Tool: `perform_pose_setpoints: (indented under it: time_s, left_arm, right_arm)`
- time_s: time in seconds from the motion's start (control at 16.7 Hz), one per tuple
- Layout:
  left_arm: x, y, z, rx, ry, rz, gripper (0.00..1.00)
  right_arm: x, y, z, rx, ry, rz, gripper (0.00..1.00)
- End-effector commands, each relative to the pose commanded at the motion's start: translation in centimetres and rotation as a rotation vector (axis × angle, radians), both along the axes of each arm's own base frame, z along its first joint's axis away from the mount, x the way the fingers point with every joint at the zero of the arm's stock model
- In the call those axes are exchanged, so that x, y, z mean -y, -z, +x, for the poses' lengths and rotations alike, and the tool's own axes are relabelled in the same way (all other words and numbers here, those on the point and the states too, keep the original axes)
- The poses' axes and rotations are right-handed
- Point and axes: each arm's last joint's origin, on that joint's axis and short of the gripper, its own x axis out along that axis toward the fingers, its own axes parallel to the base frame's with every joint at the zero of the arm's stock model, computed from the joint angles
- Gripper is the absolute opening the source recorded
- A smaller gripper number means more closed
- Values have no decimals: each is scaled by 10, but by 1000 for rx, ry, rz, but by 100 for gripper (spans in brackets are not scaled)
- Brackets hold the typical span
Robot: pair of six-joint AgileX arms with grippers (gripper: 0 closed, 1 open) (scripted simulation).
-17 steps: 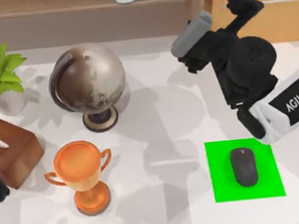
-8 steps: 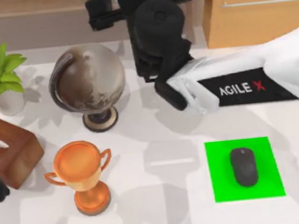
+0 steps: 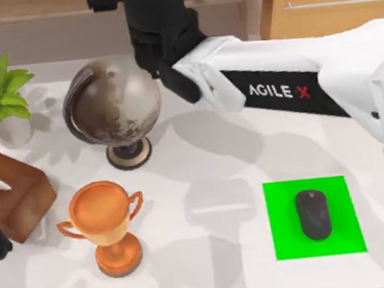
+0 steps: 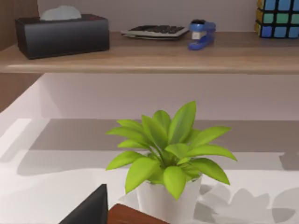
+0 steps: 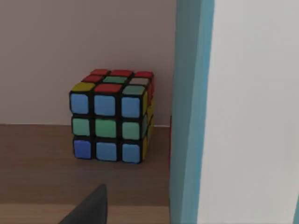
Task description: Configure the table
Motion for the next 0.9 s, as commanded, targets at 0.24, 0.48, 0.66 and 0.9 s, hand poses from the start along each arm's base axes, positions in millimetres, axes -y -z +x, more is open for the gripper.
perform_pose_setpoints:
  time_s: [0.24, 0.48, 0.66, 0.9]
  left_arm:
    - [0, 0, 0, 0, 0, 0, 100]
    - [0, 0, 0, 0, 0, 0, 100]
    - [0, 0, 0, 0, 0, 0, 100]
    - [0, 0, 0, 0, 0, 0, 100]
  right_arm:
    - [0, 0, 1, -3, 3, 3, 100]
    - [-1, 0, 7, -4, 4, 2, 100]
    - [-1, -1, 18, -1, 3, 5, 100]
    - [0, 0, 21, -3, 3, 3, 100]
